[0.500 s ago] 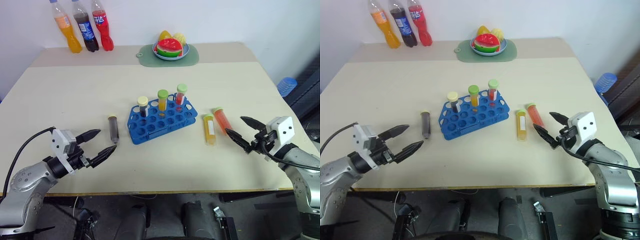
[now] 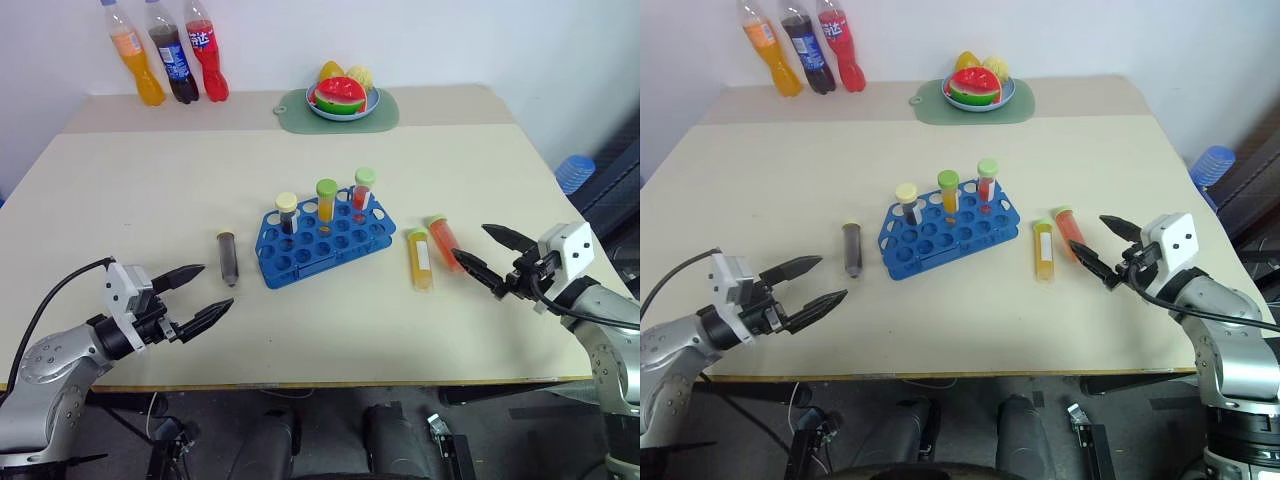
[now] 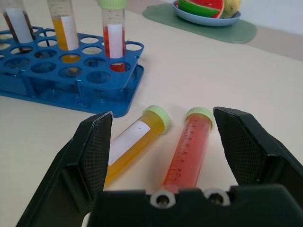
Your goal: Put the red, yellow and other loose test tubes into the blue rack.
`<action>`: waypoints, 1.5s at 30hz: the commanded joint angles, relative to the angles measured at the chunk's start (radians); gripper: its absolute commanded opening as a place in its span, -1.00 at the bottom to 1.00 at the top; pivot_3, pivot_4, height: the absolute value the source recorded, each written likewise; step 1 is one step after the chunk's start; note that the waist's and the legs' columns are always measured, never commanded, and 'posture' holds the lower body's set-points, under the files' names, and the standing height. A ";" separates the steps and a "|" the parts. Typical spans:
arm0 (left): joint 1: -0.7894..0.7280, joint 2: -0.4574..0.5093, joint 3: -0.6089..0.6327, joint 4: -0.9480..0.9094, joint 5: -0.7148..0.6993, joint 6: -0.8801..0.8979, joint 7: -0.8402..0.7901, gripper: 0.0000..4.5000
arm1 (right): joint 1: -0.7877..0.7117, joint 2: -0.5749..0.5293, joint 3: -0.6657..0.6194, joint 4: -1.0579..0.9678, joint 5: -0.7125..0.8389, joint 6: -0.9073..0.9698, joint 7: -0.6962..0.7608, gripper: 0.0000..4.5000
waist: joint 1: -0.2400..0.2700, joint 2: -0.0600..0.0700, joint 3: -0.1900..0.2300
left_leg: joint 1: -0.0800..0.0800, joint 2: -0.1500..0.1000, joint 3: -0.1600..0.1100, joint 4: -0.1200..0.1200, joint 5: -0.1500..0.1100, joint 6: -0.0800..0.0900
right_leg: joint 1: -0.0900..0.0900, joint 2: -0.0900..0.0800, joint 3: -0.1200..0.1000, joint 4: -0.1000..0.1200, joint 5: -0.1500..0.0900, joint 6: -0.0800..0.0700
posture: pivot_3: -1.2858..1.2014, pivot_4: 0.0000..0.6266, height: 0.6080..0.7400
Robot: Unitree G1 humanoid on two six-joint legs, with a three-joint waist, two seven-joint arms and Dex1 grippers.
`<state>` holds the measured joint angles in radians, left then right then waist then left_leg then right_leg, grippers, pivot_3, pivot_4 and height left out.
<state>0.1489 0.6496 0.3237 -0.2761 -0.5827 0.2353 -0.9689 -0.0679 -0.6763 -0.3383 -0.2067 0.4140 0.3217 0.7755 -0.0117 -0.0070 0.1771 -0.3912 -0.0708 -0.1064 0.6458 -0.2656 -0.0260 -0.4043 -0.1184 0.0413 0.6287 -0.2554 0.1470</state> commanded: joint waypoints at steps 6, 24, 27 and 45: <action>-0.086 0.000 -0.113 -0.092 0.039 0.002 0.019 0.98 | -0.233 -0.084 0.088 0.061 -0.008 0.260 -0.057 0.68 | -0.001 0.000 0.000 | 0.000 0.000 0.000 0.000 0.000 0.000 | -0.001 0.000 0.000 0.000 0.000 0.000 | 0.03 -0.52 1.00; -0.109 -0.032 -0.217 -0.237 0.043 0.098 0.139 0.98 | -0.910 -0.145 0.593 0.595 -0.186 0.790 0.062 0.68 | -0.003 0.002 0.001 | -0.003 -0.001 0.001 -0.001 0.000 0.000 | -0.004 0.000 0.000 -0.001 0.000 -0.001 | 0.03 -0.52 1.00; -0.090 -0.037 -0.216 -0.263 0.035 0.111 0.156 0.98 | -0.969 -0.114 0.649 0.720 -0.226 0.760 0.105 0.68 | -0.003 0.002 0.002 | -0.003 -0.002 0.001 -0.001 0.000 0.000 | -0.004 0.000 0.000 -0.001 0.000 -0.001 | 0.03 -0.52 1.00; -0.088 -0.053 -0.218 -0.266 0.011 0.116 0.178 1.00 | -1.011 -0.065 0.703 1.034 -0.479 0.369 0.193 -0.63 | -0.004 0.001 0.001 | -0.002 -0.002 0.001 -0.001 0.000 0.000 | -0.004 0.000 0.000 0.000 0.000 0.000 | 0.03 -0.52 1.00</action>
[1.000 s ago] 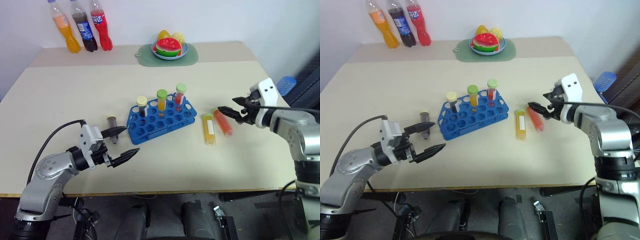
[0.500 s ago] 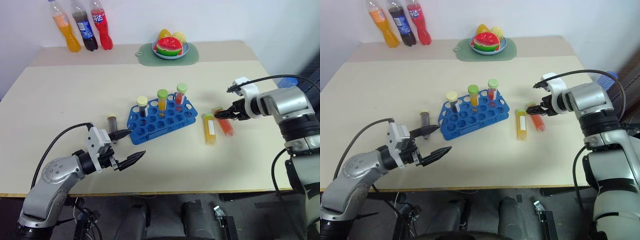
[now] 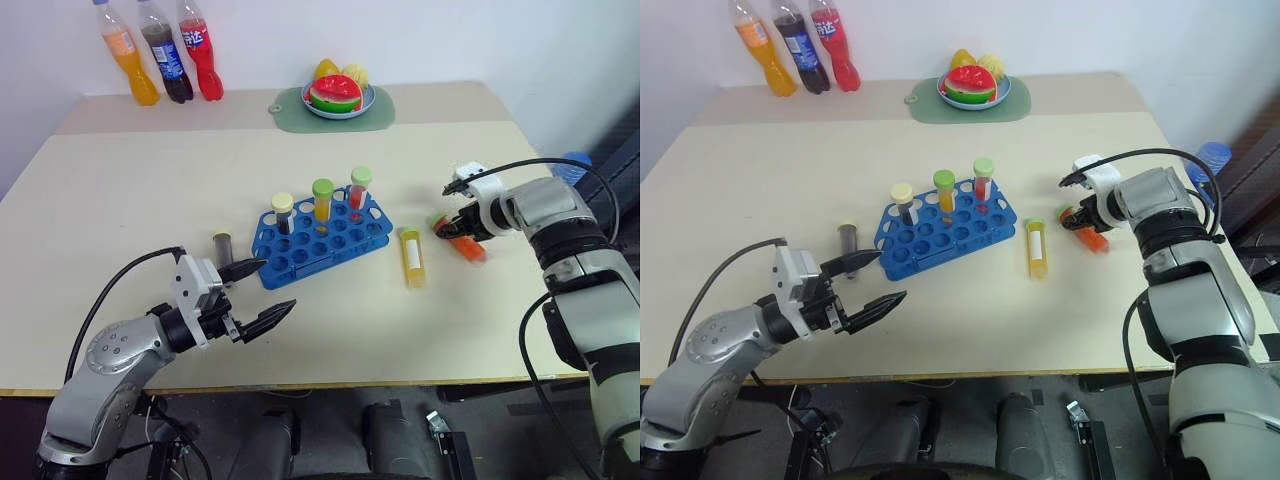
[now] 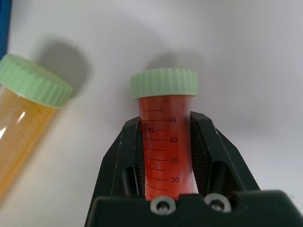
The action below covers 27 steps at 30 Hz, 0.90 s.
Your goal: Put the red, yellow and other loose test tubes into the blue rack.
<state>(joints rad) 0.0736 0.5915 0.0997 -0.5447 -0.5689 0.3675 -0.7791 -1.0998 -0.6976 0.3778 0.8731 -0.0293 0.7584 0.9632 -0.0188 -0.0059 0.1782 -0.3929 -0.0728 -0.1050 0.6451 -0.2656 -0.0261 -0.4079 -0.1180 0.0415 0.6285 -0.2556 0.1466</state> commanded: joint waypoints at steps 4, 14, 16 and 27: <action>-0.029 0.015 0.001 0.032 -0.004 -0.031 -0.057 1.00 | 0.113 -0.122 -0.097 -0.228 -0.003 -0.168 0.024 -0.63 | 0.007 0.001 0.001 | -0.001 0.000 0.000 0.000 0.000 0.000 | 0.000 0.000 0.000 0.000 0.000 0.000 | 0.03 -0.52 1.00; -0.135 0.034 -0.018 0.144 -0.020 -0.035 -0.179 1.00 | 0.411 0.036 -0.491 -0.911 0.405 -0.159 -0.001 -0.63 | -0.003 0.003 0.002 | 0.000 0.001 0.000 0.000 0.000 0.000 | -0.001 0.001 0.000 0.001 0.000 0.000 | 0.03 -0.52 1.00; -0.153 0.020 -0.026 0.171 -0.012 -0.042 -0.177 1.00 | 0.438 0.186 -0.529 -0.945 0.444 -0.227 -0.107 -0.63 | -0.001 0.003 0.002 | 0.000 0.002 0.000 0.000 0.000 0.000 | -0.001 0.001 0.001 0.001 0.000 0.000 | 0.03 -0.52 1.00; -0.149 0.012 -0.007 0.199 -0.009 -0.062 -0.184 1.00 | 0.567 0.528 -0.486 -0.826 0.363 -0.631 -0.326 -0.63 | 0.002 0.003 0.002 | -0.001 0.000 -0.002 0.000 0.000 -0.001 | -0.001 0.000 0.000 0.001 0.000 0.000 | 0.03 -0.52 1.00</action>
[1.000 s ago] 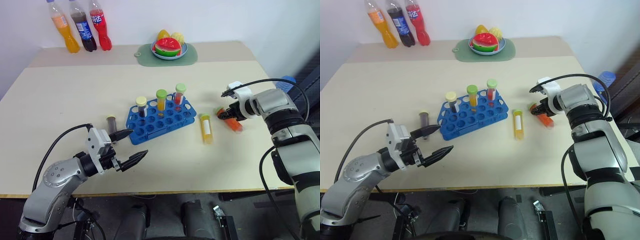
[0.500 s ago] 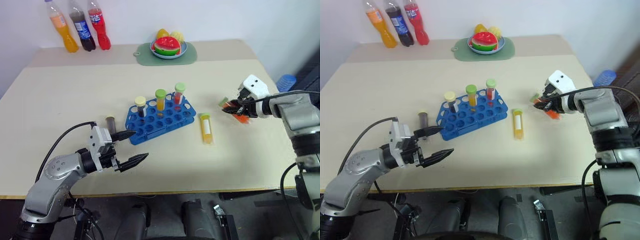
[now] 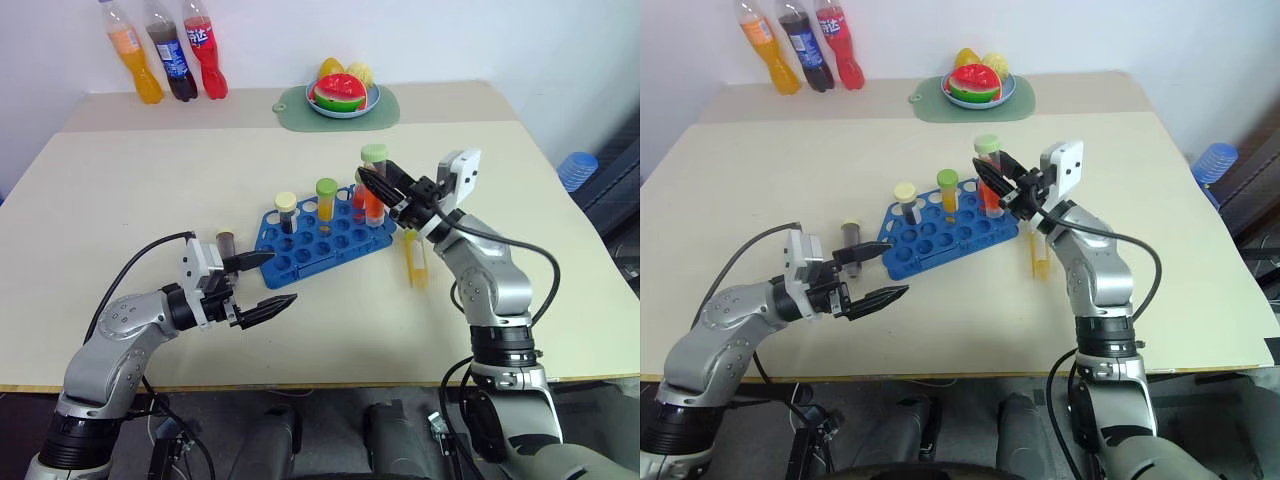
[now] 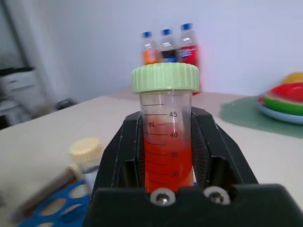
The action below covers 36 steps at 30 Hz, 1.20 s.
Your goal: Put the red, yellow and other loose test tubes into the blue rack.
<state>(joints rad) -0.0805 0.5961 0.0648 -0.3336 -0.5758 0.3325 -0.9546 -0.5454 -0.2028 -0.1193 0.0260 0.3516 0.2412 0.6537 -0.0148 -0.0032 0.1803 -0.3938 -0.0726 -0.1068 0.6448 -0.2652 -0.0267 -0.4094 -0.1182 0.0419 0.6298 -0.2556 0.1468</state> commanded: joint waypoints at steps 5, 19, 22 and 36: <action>0.014 0.015 0.038 0.014 0.004 -0.051 -0.024 1.00 | 0.043 0.058 0.028 0.130 -0.039 -0.224 -0.009 -0.63 | -0.007 0.000 0.000 | 0.001 0.000 0.000 -0.001 0.000 0.000 | -0.001 0.001 0.000 0.001 0.000 0.000 | 0.03 -0.52 1.00; 0.062 0.028 0.051 0.051 0.024 -0.114 -0.055 1.00 | -0.006 0.078 0.055 0.418 -0.092 -0.433 -0.016 -0.63 | -0.010 0.000 -0.001 | 0.003 0.001 0.000 -0.001 0.000 -0.001 | 0.001 0.002 0.000 0.001 0.000 0.000 | 0.03 -0.52 1.00; 0.073 0.031 0.060 0.057 0.023 -0.126 -0.063 1.00 | -0.016 0.075 0.051 0.456 -0.093 -0.457 -0.012 -0.63 | -0.015 0.000 -0.001 | 0.003 0.001 0.000 -0.001 0.000 -0.001 | 0.001 0.002 0.000 0.001 0.000 0.000 | 0.03 -0.52 1.00; 0.060 0.028 0.062 0.074 0.013 -0.131 -0.080 1.00 | 0.019 0.029 0.094 0.319 -0.151 -0.483 -0.012 0.87 | -0.026 0.002 0.000 | 0.003 0.001 0.000 -0.002 0.000 -0.001 | 0.000 0.002 0.000 0.001 0.000 0.000 | 0.03 -0.52 1.00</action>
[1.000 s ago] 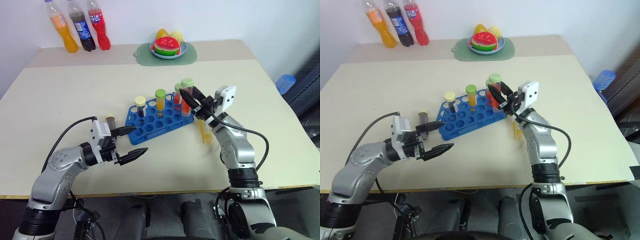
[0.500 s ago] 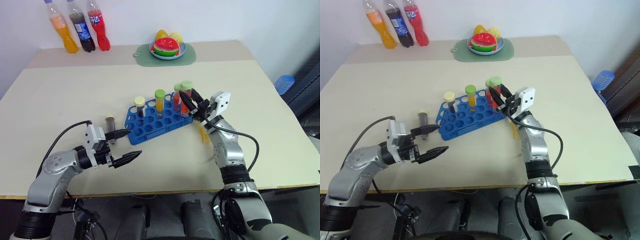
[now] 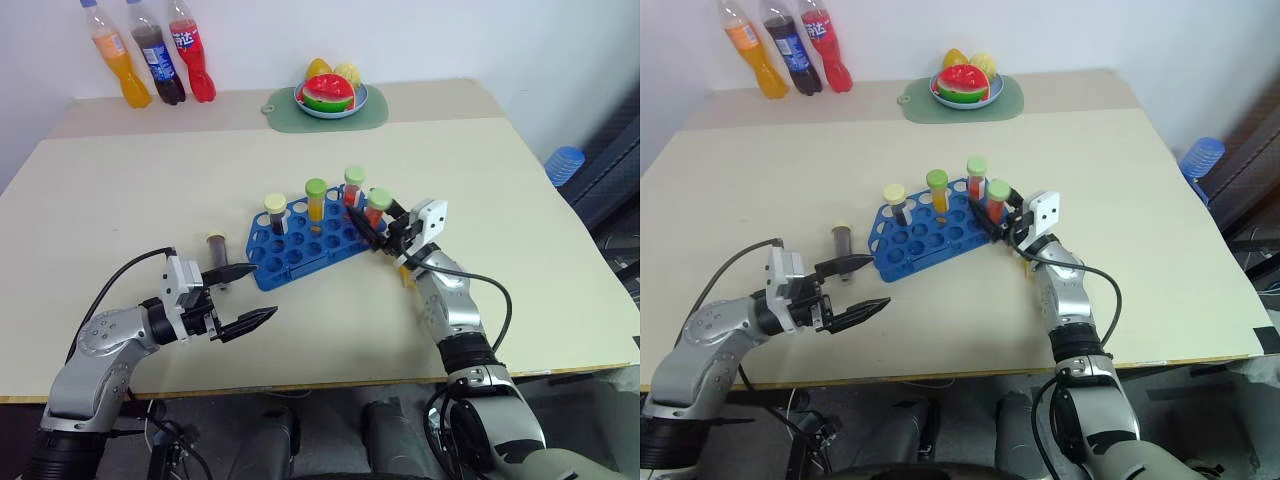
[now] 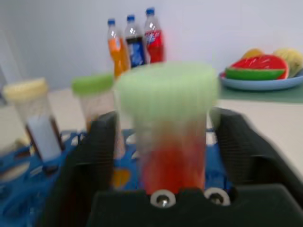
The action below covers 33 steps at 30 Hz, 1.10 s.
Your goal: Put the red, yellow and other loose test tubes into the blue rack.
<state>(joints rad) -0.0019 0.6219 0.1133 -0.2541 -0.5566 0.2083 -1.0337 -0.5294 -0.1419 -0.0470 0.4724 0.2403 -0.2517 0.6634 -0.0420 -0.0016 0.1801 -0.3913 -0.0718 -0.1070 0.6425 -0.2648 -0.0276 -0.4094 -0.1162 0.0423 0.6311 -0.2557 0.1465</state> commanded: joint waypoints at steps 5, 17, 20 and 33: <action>-0.072 -0.017 -0.043 0.020 0.012 -0.004 -0.015 1.00 | 0.073 -0.176 0.056 -0.498 0.002 0.407 -0.013 0.87 | 0.009 0.000 0.000 | 0.000 0.000 0.000 0.000 0.000 0.000 | 0.000 0.000 0.000 0.000 0.000 0.000 | 0.03 -0.52 1.00; -0.205 -0.031 -0.210 -0.086 0.002 0.085 -0.081 1.00 | -0.100 -0.496 0.028 -0.821 0.088 1.600 -0.110 0.87 | 0.027 -0.001 0.000 | -0.002 0.000 0.000 0.001 0.000 0.001 | 0.001 -0.001 0.000 -0.002 0.000 0.000 | 0.03 -0.52 1.00; -0.220 -0.047 -0.239 -0.145 0.009 0.124 -0.040 1.00 | -0.184 -0.472 0.036 -0.715 0.080 1.707 -0.149 0.87 | 0.028 -0.001 0.000 | -0.002 0.000 0.000 0.001 0.000 0.001 | 0.001 -0.002 -0.001 -0.002 0.000 0.000 | 0.03 -0.52 1.00; -0.158 -0.062 -0.276 -0.338 -0.005 0.222 0.102 1.00 | -0.351 -0.471 0.141 -0.374 0.068 1.759 -0.181 0.87 | 0.027 -0.001 0.000 | -0.005 -0.001 0.001 0.002 -0.001 0.001 | -0.001 -0.002 -0.001 -0.003 0.000 0.000 | 0.03 -0.52 1.00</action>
<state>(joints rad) -0.1603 0.5567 -0.1701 -0.5493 -0.5497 0.4277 -0.9413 -0.8549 -0.6067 0.0763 0.0840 0.3159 1.5315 0.4761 -0.0148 -0.0022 0.1806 -0.3961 -0.0727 -0.1061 0.6444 -0.2654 -0.0261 -0.4102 -0.1179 0.0416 0.6282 -0.2557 0.1466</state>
